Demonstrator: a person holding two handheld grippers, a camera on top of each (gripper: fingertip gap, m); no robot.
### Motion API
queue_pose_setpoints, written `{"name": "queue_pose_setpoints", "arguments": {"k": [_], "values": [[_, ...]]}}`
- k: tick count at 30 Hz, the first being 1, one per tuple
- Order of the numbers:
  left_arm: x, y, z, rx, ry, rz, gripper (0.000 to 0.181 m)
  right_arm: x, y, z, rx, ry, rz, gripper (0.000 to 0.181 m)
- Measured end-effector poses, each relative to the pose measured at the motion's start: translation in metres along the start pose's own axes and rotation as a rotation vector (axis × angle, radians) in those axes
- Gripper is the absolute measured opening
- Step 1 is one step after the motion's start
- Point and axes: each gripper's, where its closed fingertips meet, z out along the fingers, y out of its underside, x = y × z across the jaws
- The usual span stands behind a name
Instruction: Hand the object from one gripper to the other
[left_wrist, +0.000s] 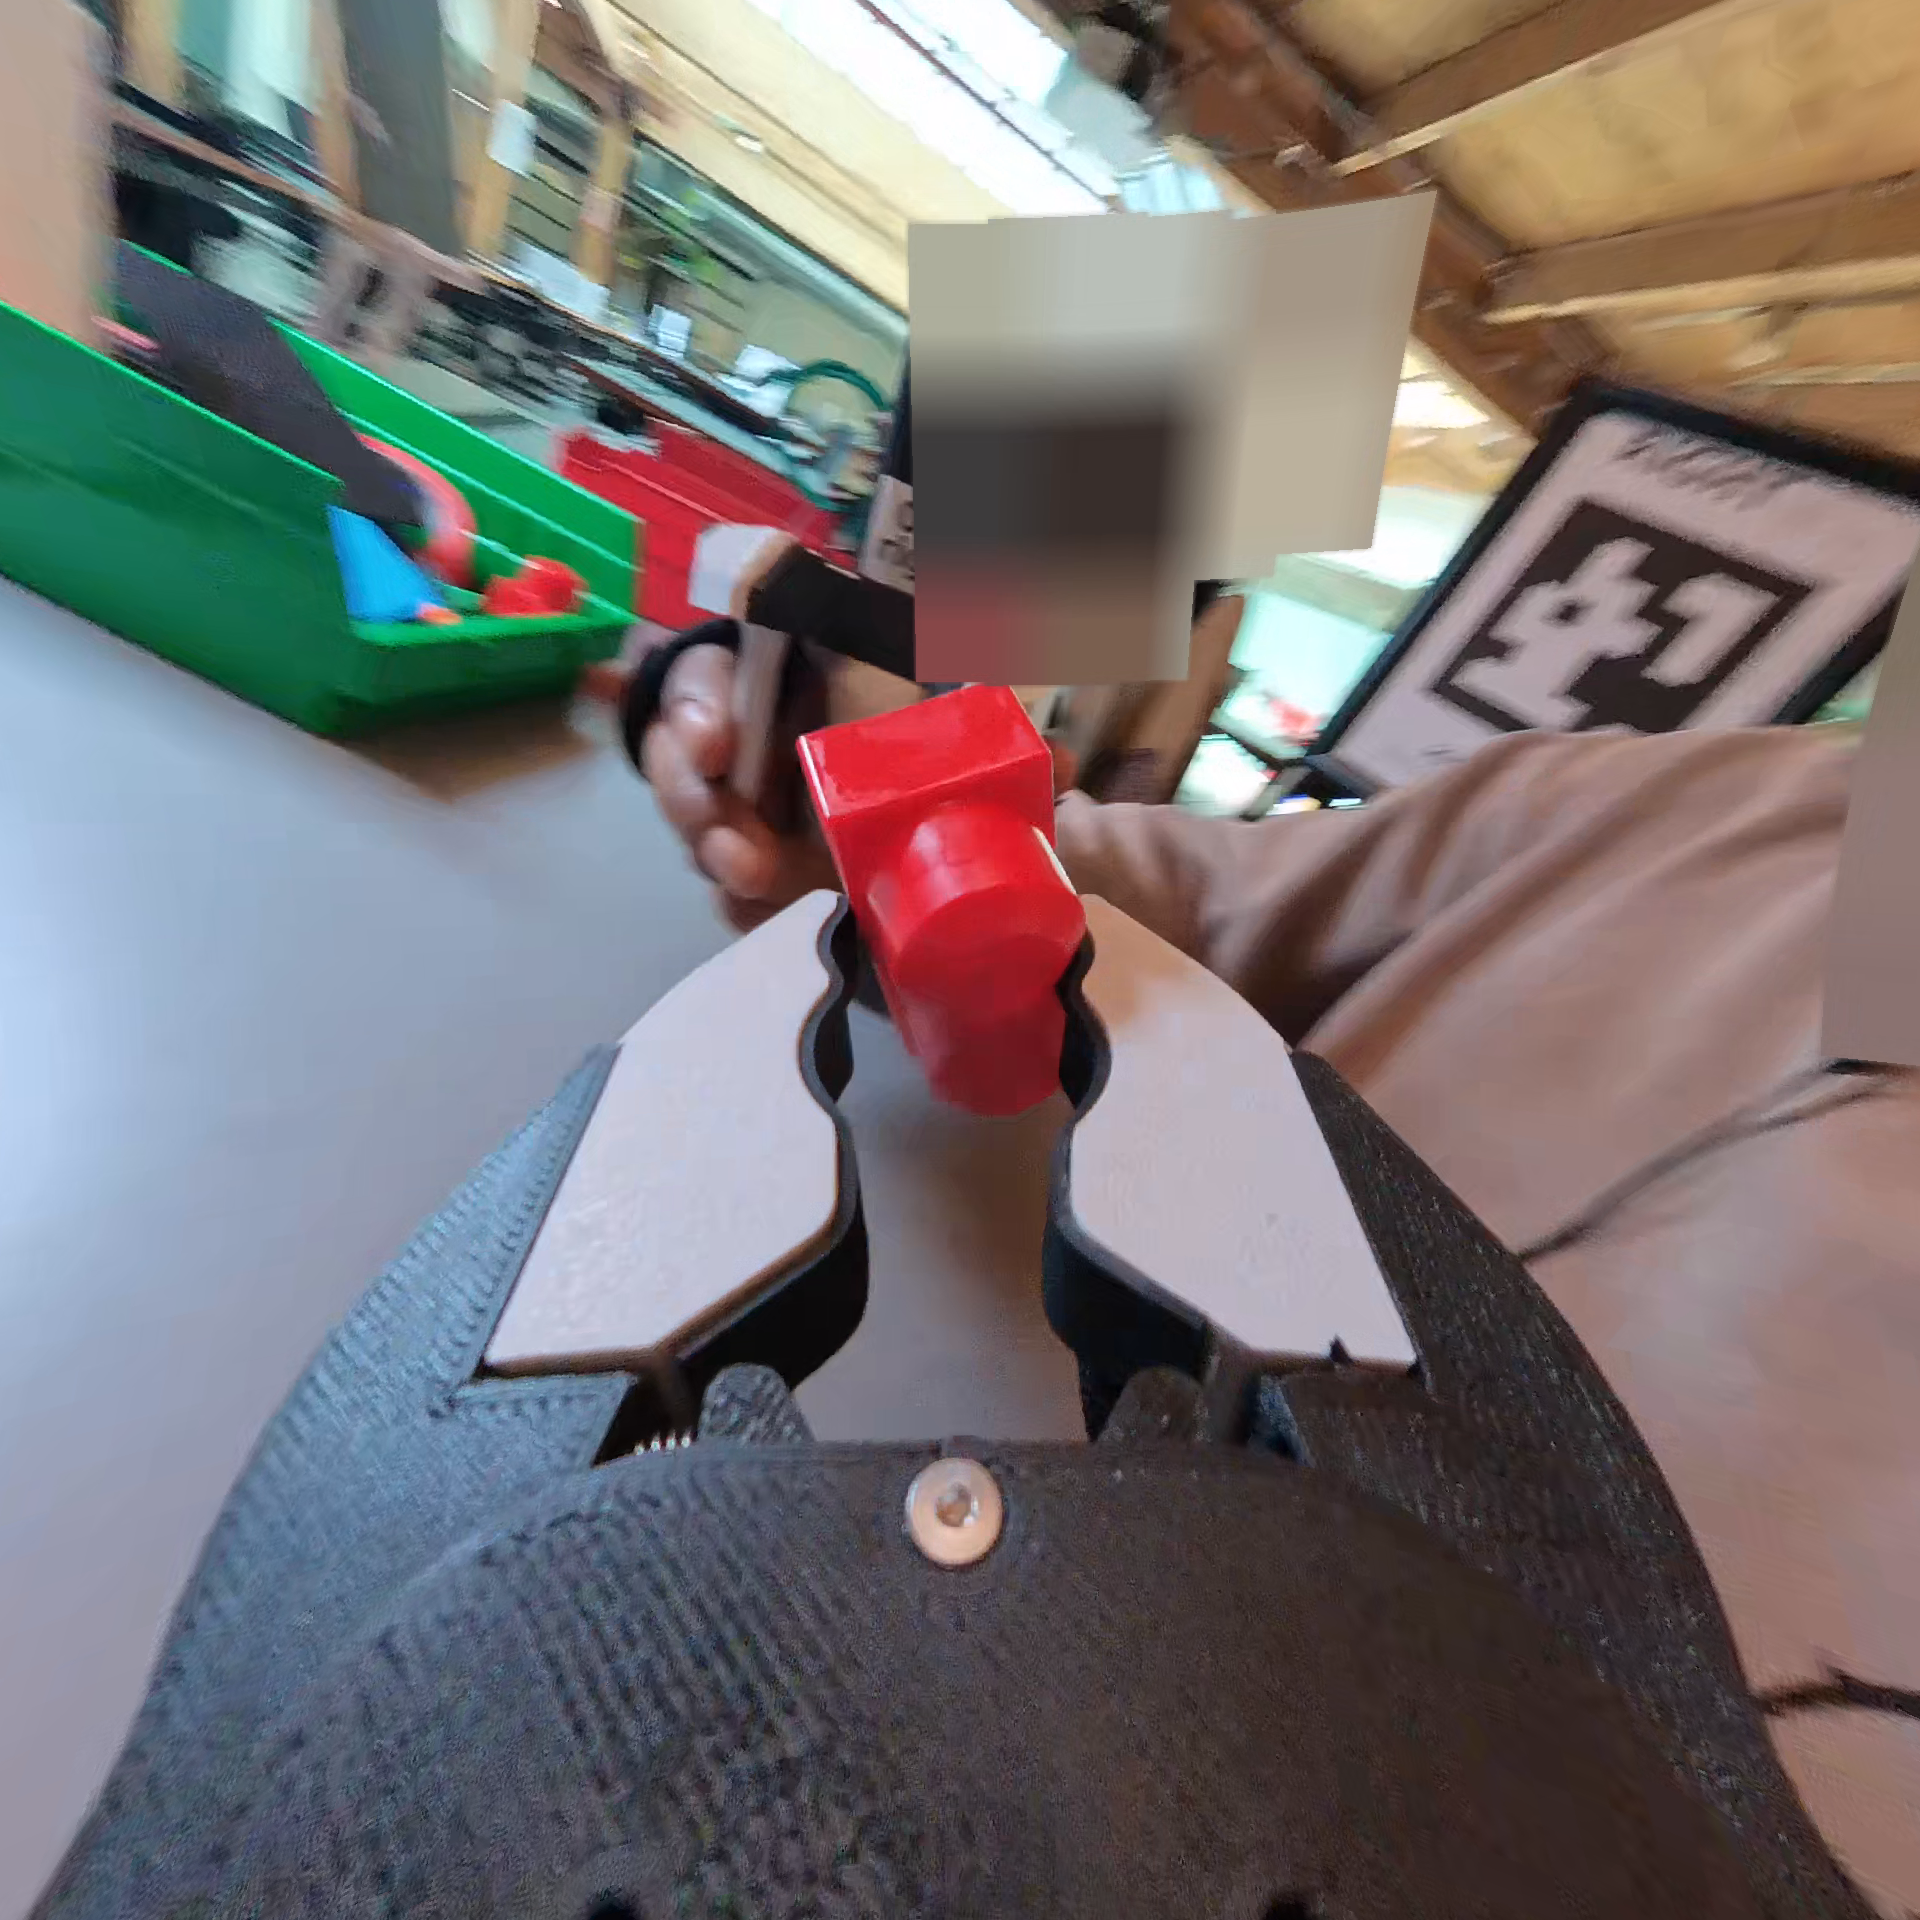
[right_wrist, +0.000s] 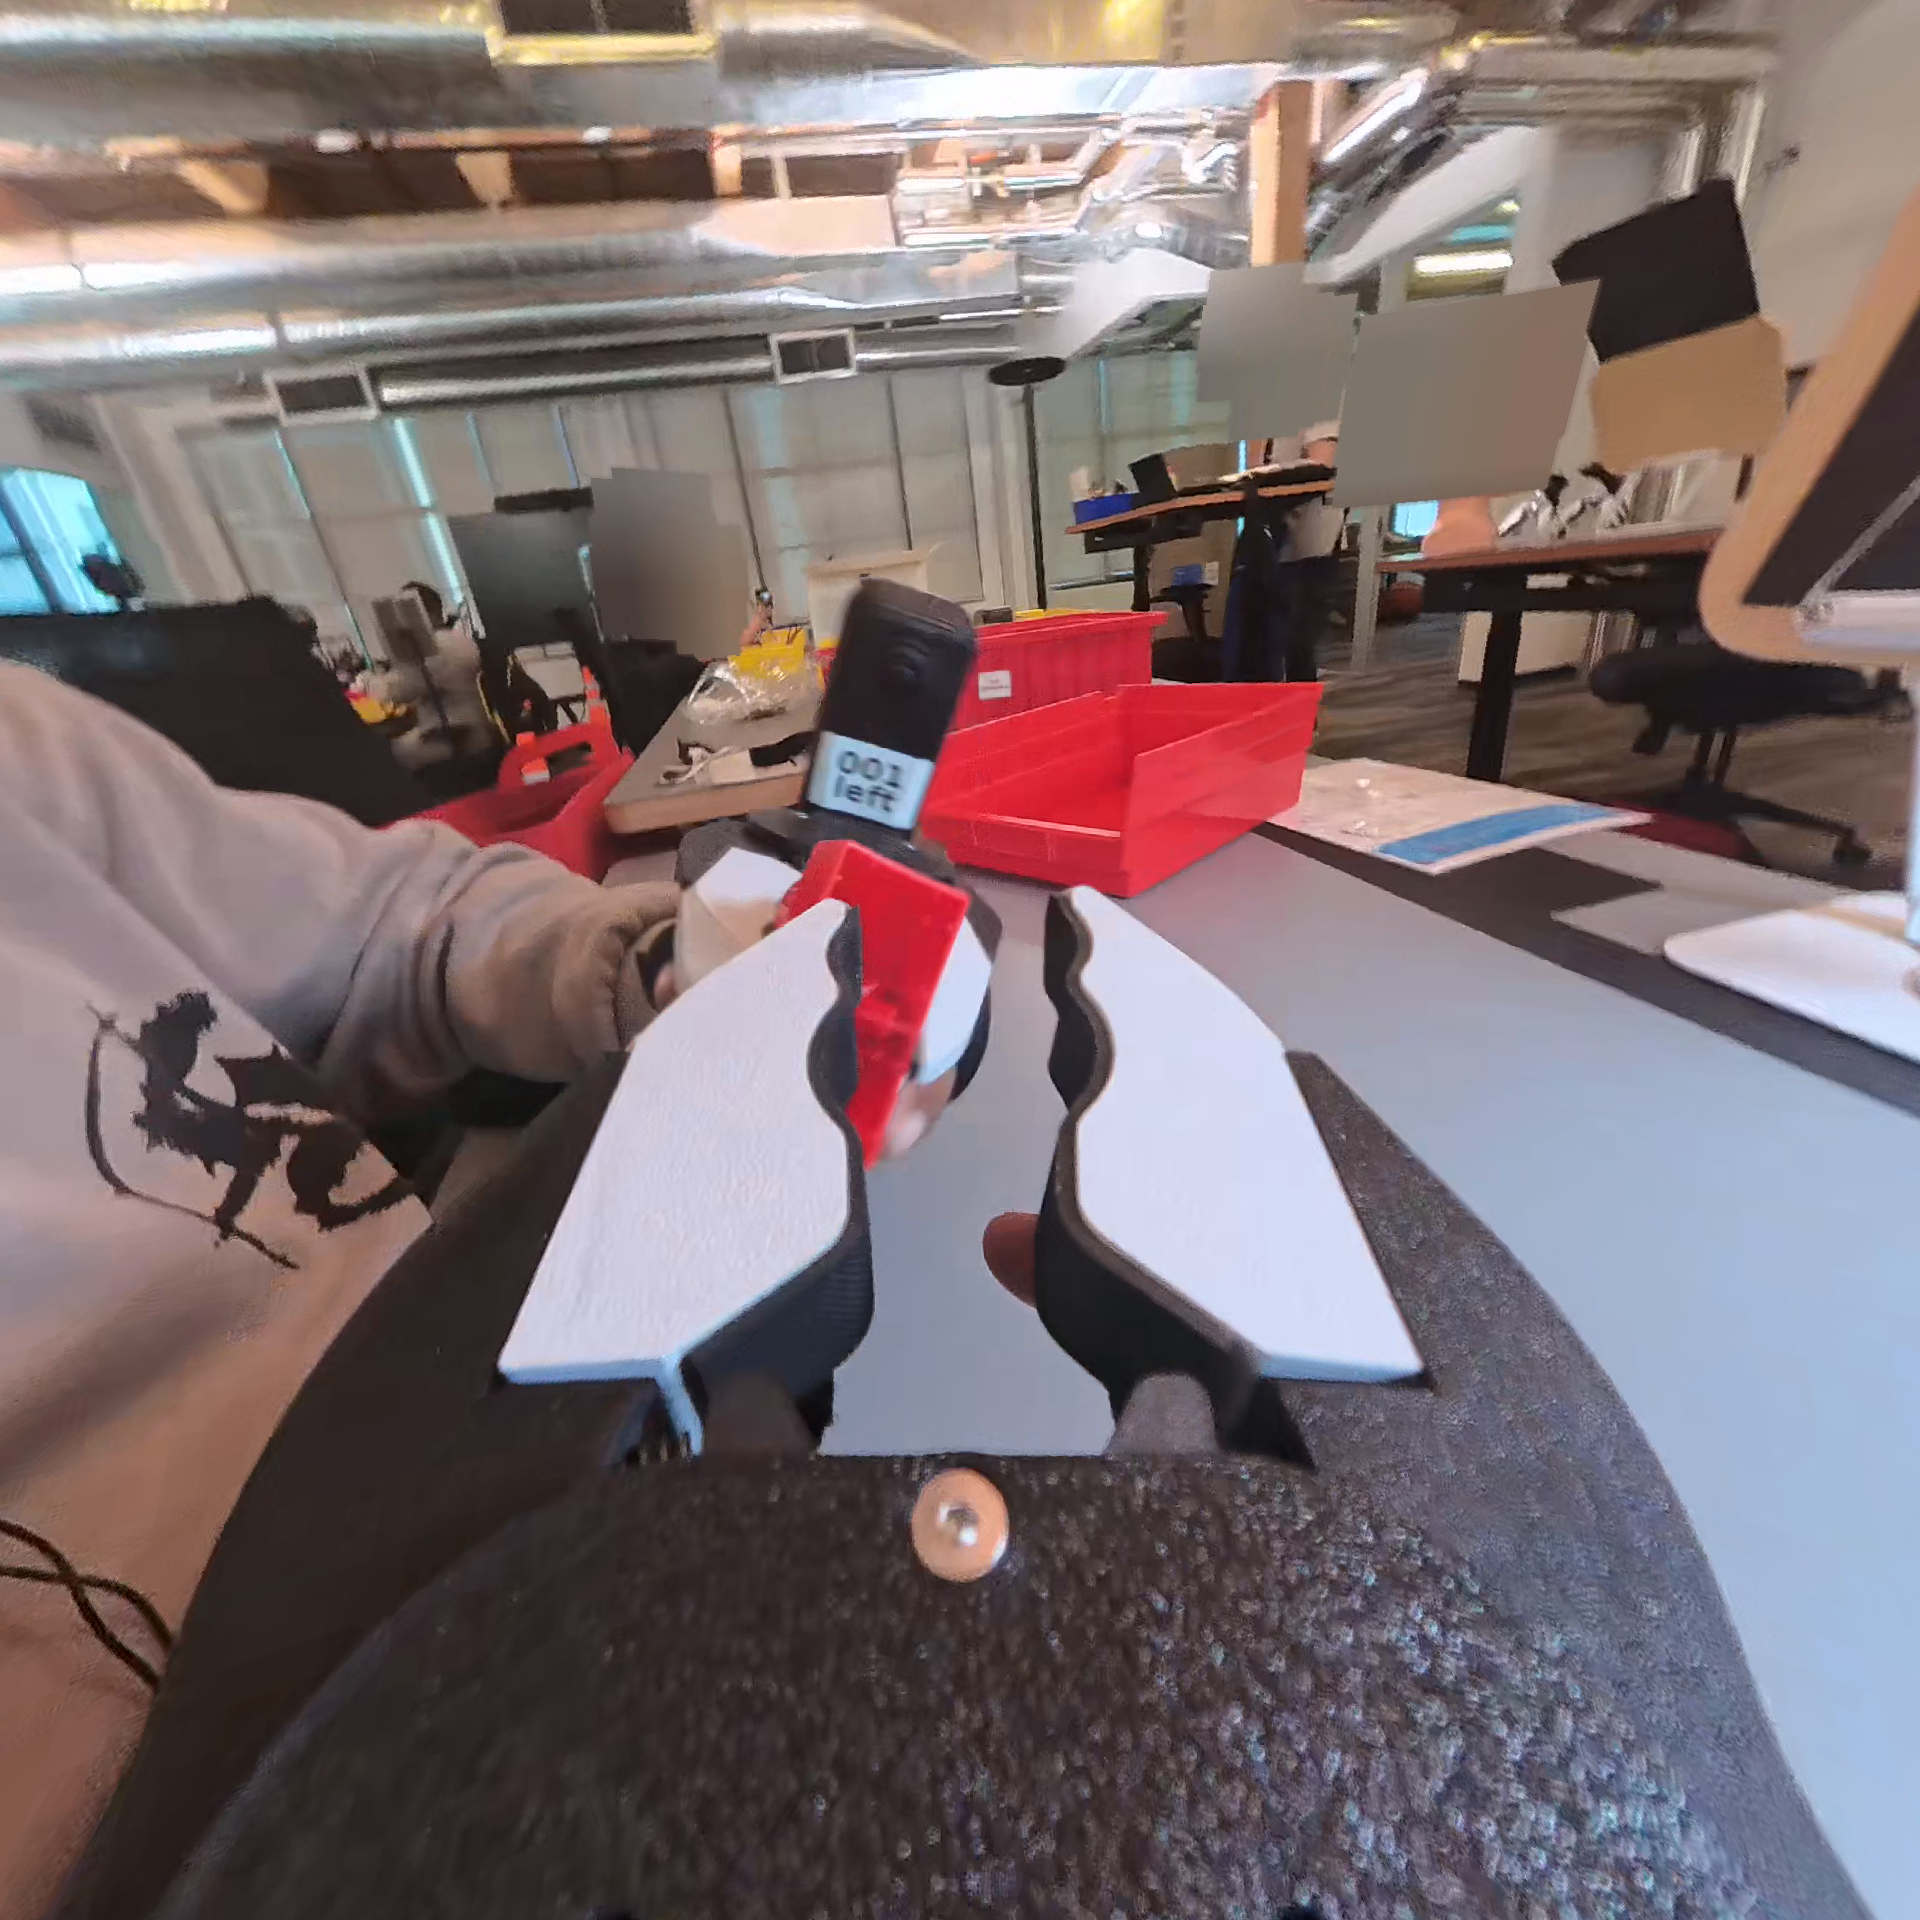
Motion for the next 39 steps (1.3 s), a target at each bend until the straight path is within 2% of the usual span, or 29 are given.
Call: {"name": "queue_pose_setpoints", "arguments": {"k": [4,6,9,12,14,16,19,21,23,25,28,32,35,37,39], "values": [[-0.045,-0.015,-0.027,-0.034,-0.418,0.38,0.037,0.02,0.021,0.001,-0.083,0.032,0.27,0.036],[-0.049,-0.024,-0.035,-0.024,-0.52,0.562,0.037,0.015,0.039,0.008,-0.133,-0.033,0.453,0.044],[-0.026,-0.034,-0.031,0.073,-0.462,0.715,0.037,-0.001,0.048,0.017,-0.104,-0.187,0.735,0.052],[0.001,-0.036,-0.023,0.147,-0.368,0.795,0.037,-0.02,0.027,0.019,0.017,-0.383,0.913,0.053],[0.011,-0.033,-0.018,0.154,-0.34,0.864,0.037,-0.03,0.016,0.02,0.057,-0.448,0.954,0.052],[0.019,-0.029,-0.013,0.139,-0.328,0.948,0.037,-0.04,0.018,0.024,0.021,-0.453,0.952,0.047],[0.028,-0.027,-0.01,0.131,-0.328,1.049,0.037,-0.051,0.014,0.023,0.025,-0.489,0.943,0.029],[0.027,-0.026,-0.009,0.1,-0.334,1.051,0.035,-0.045,0.016,0.023,0.018,-0.427,0.863,0.017],[0.02,-0.025,-0.01,0.081,-0.351,1.02,0.033,-0.038,0.014,0.021,0.033,-0.399,0.836,0.015],[0.011,-0.024,-0.012,0.074,-0.344,0.907,0.036,-0.027,0.01,0.017,0.073,-0.341,0.795,0.004],[0.001,-0.024,-0.014,0.077,-0.272,0.654,0.05,-0.008,0.006,0.009,0.082,-0.201,0.631,0.002],[-0.011,-0.02,-0.014,0.085,-0.161,0.265,0.058,0.017,0.007,-0.001,0.01,0.062,0.183,0.002],[-0.019,-0.016,-0.014,0.083,-0.109,0.029,0.059,0.024,0.017,-0.004,-0.152,0.215,-0.294,0.002],[-0.027,-0.005,-0.012,0.023,-0.132,-0.02,0.059,0.031,0.029,-0.004,-0.298,0.331,-0.64,0.002],[-0.035,0.011,-0.008,-0.079,-0.187,0.004,0.06,0.03,0.04,-0.001,-0.411,0.387,-0.93,0.002]]}}
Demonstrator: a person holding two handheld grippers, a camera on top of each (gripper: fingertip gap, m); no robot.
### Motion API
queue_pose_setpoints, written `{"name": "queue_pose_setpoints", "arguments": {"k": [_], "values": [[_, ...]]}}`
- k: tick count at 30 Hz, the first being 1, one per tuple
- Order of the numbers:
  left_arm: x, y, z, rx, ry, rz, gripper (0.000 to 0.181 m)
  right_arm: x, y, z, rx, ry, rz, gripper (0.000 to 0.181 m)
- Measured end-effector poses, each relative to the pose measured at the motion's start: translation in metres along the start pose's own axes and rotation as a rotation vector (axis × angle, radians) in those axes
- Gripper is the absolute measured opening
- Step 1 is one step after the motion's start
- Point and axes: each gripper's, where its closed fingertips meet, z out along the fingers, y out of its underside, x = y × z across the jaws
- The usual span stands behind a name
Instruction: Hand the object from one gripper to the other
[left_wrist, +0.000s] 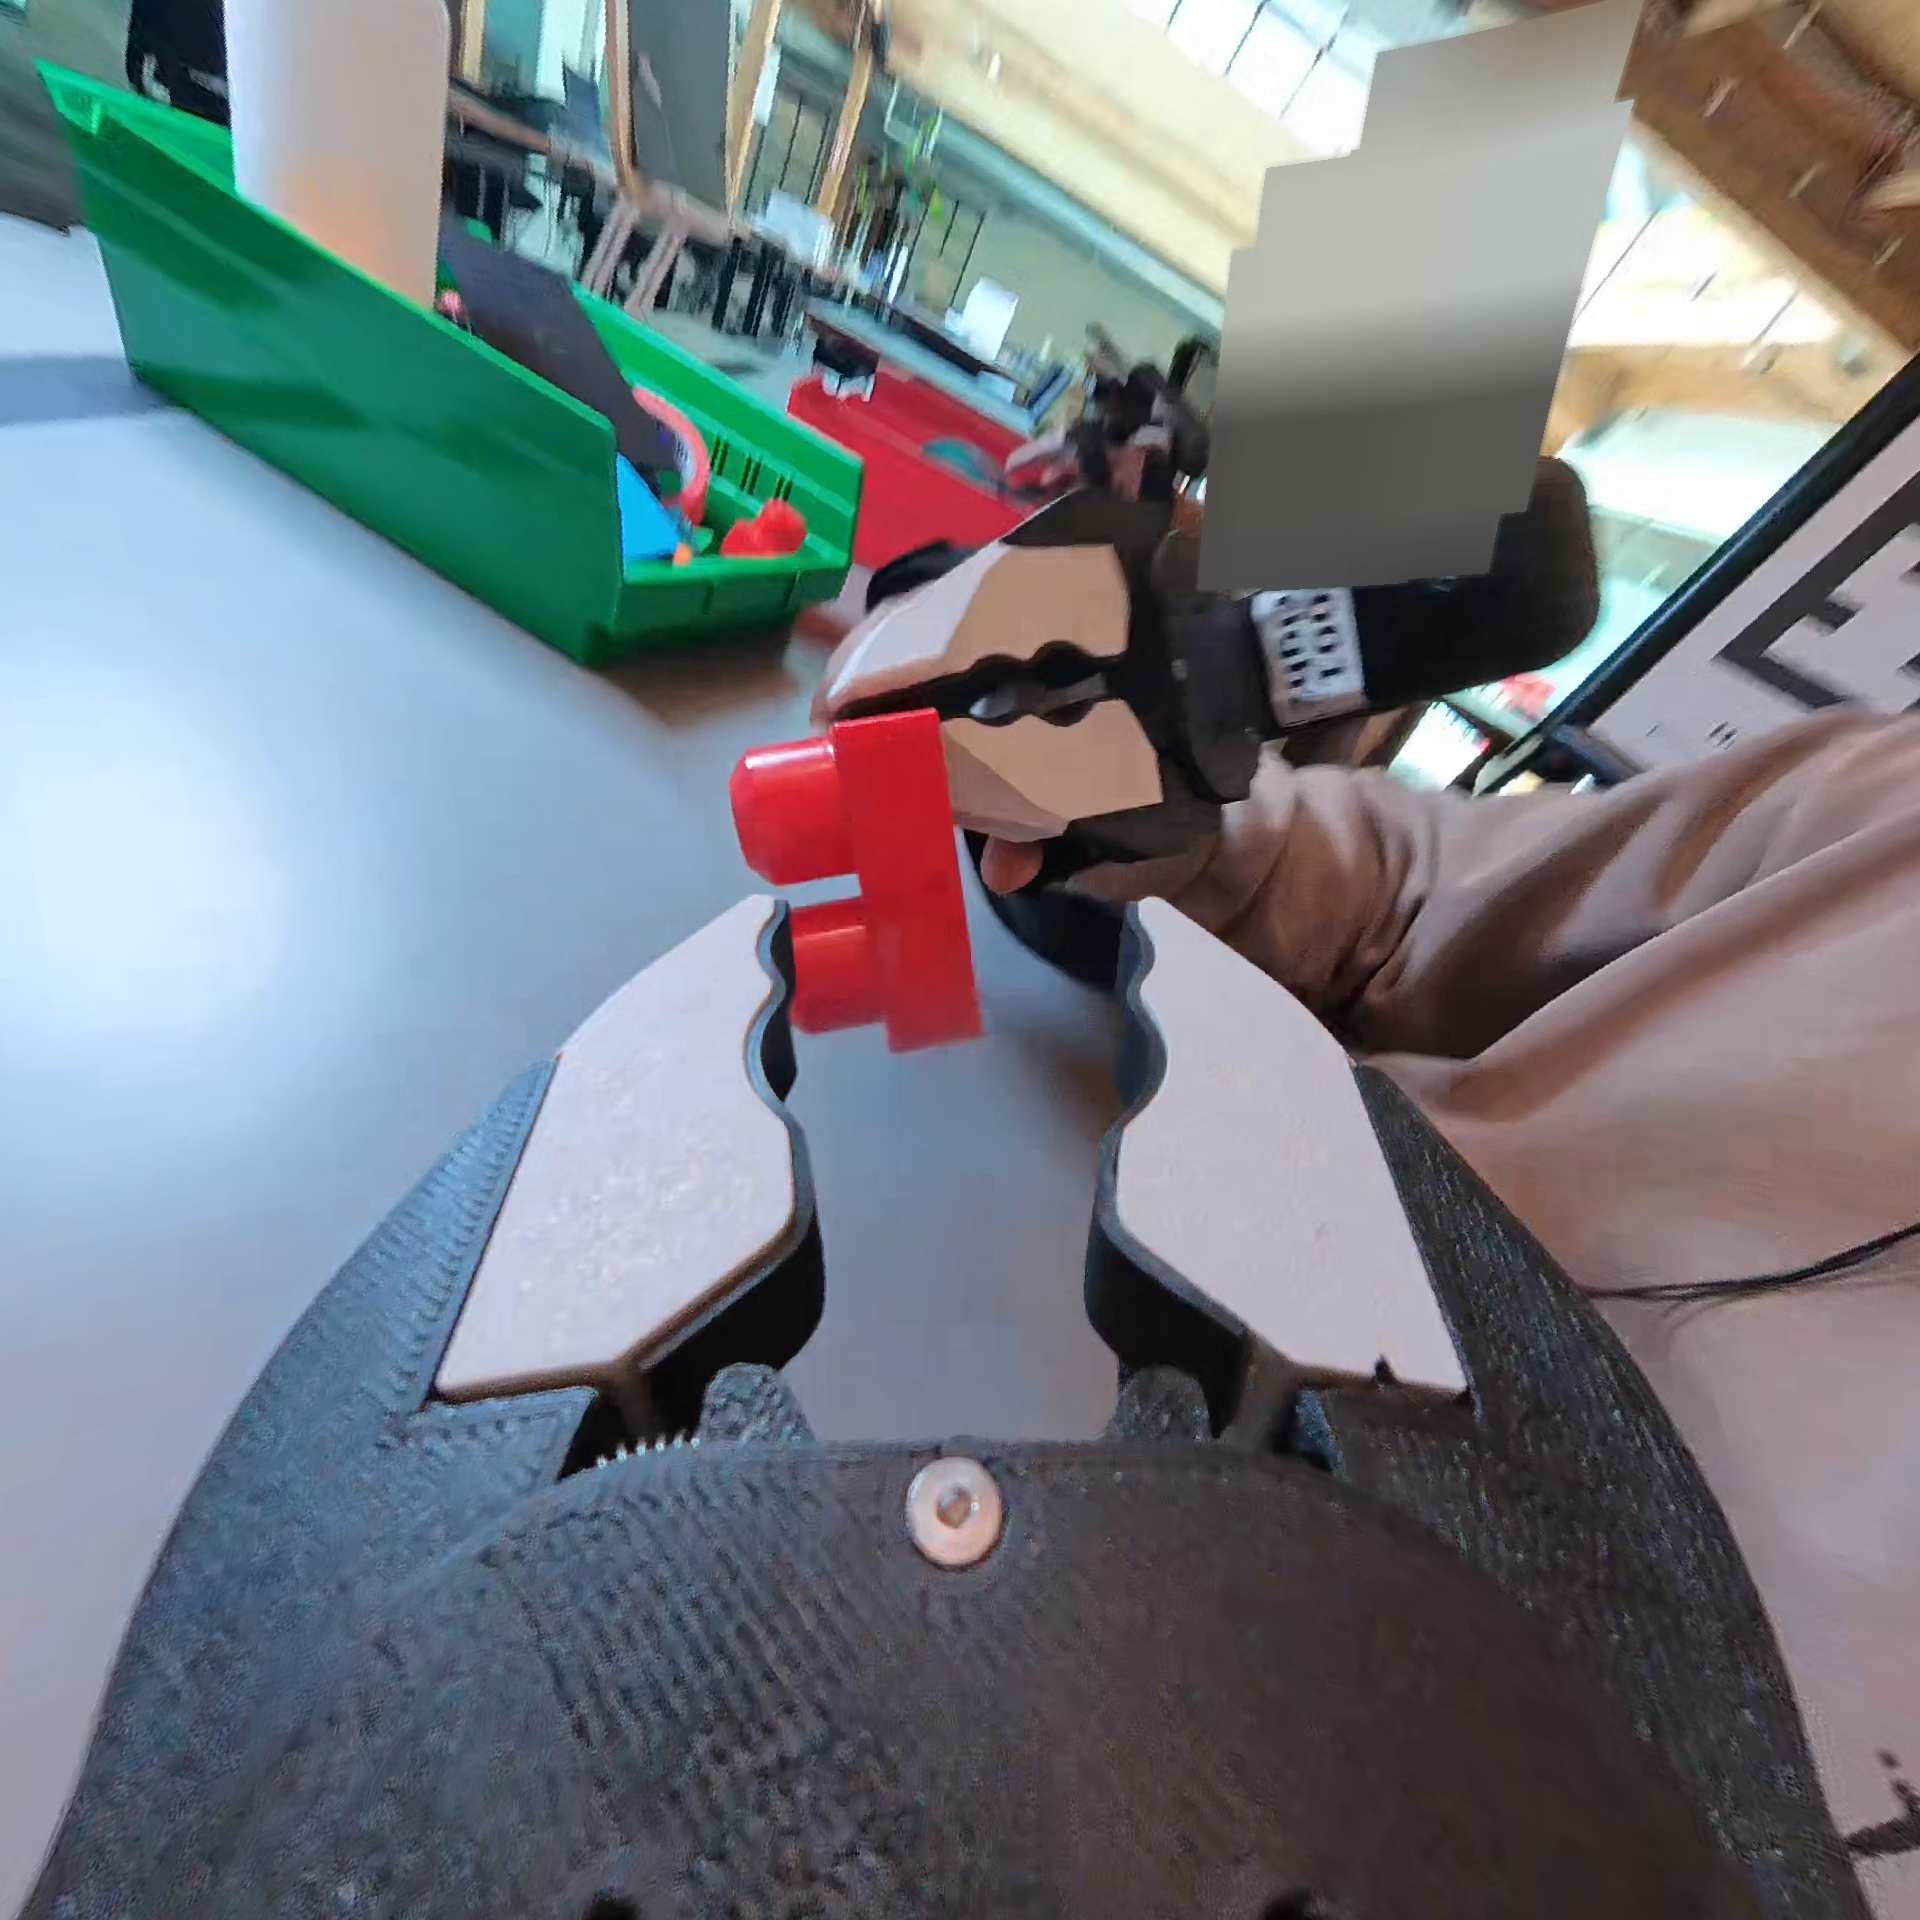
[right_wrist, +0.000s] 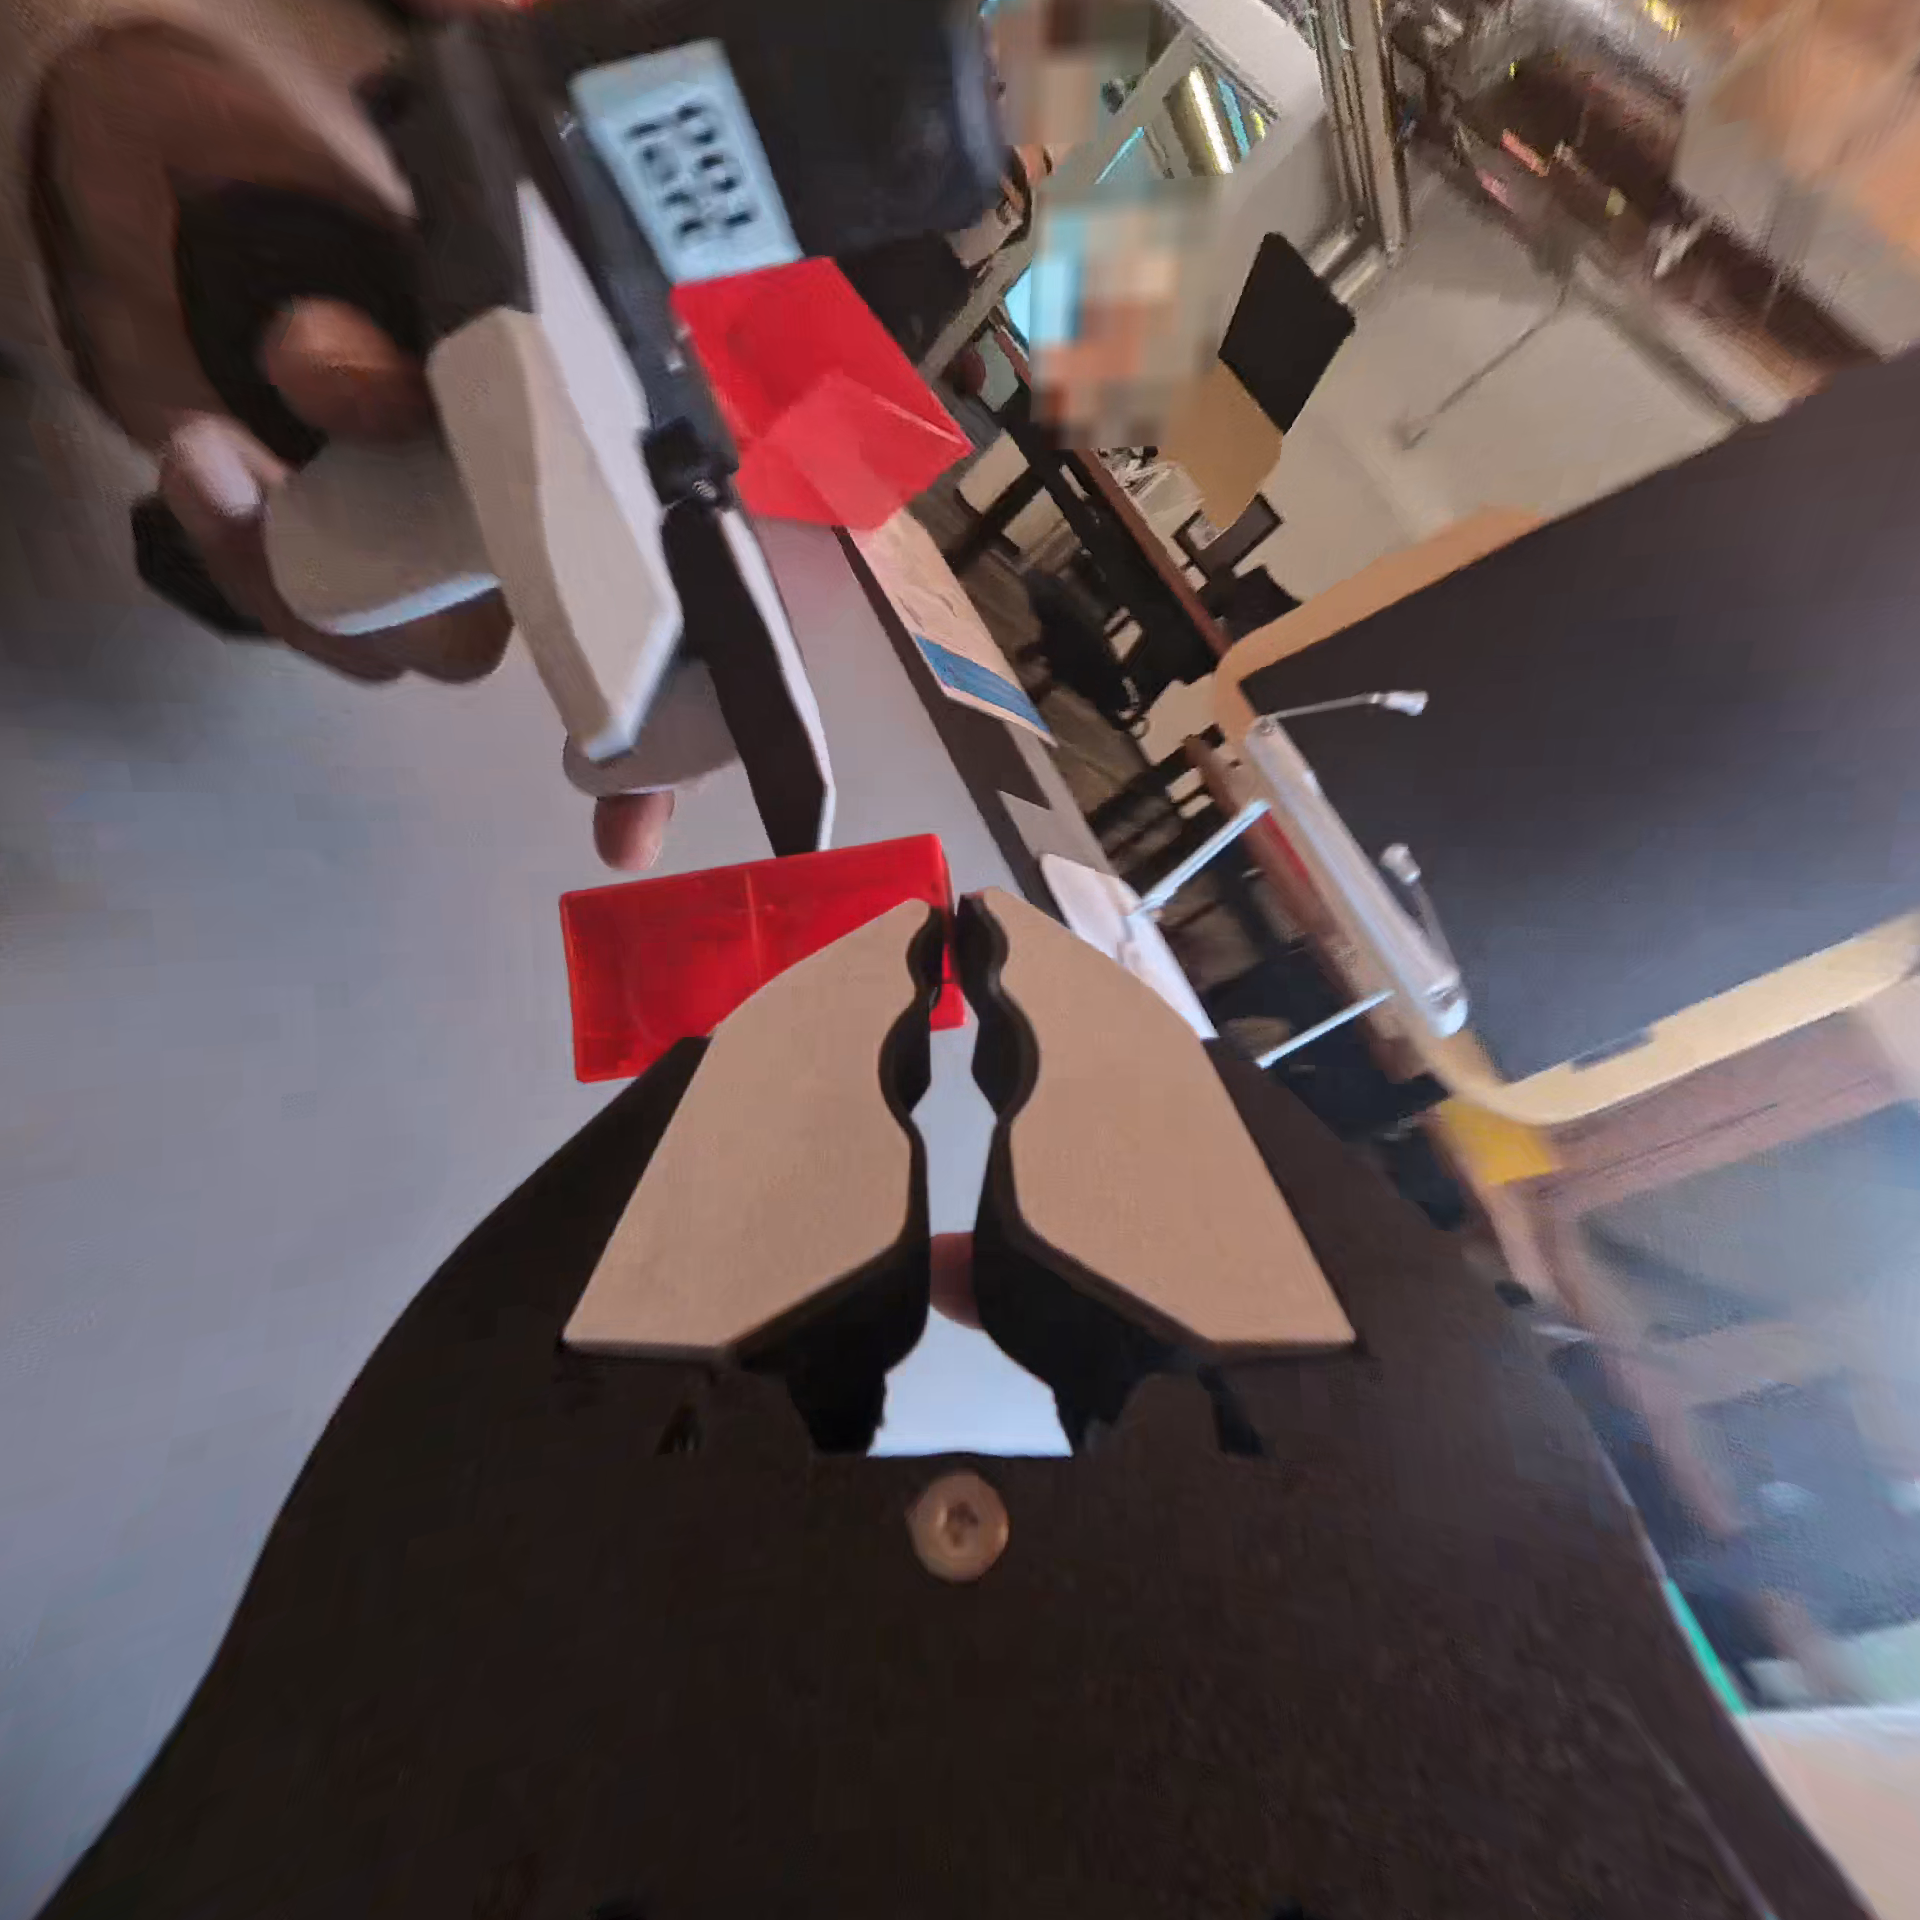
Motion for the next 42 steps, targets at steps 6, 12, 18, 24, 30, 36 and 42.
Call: {"name": "queue_pose_setpoints", "arguments": {"k": [6,12,18,24,30,36,42], "values": [[-0.018,0.036,0.006,-0.266,-0.221,0.311,0.046,-0.034,-0.02,0.003,0.026,-0.045,-0.205,0.004],[-0.011,0.0,-0.009,-0.073,-0.195,0.408,0.022,-0.002,-0.04,-0.012,0.234,-0.232,0.579,0.036],[0.028,-0.049,-0.033,0.312,0.129,0.191,0.021,0.008,-0.033,-0.014,0.358,-0.541,1.269,0.052],[0.047,-0.062,-0.047,0.482,0.288,0.155,0.021,-0.037,-0.081,-0.026,0.486,-1.009,1.564,0.049],[0.062,-0.045,-0.031,0.429,0.295,0.278,0.021,-0.04,-0.098,-0.025,0.571,-1.049,1.707,0.042],[0.046,-0.039,-0.023,0.324,0.115,0.414,0.02,-0.023,-0.086,-0.024,0.598,-0.865,1.601,0.035],[0.019,-0.041,-0.027,0.251,0.089,0.226,0.055,-0.006,-0.039,-0.01,0.314,-0.418,1.07,0.035]]}}
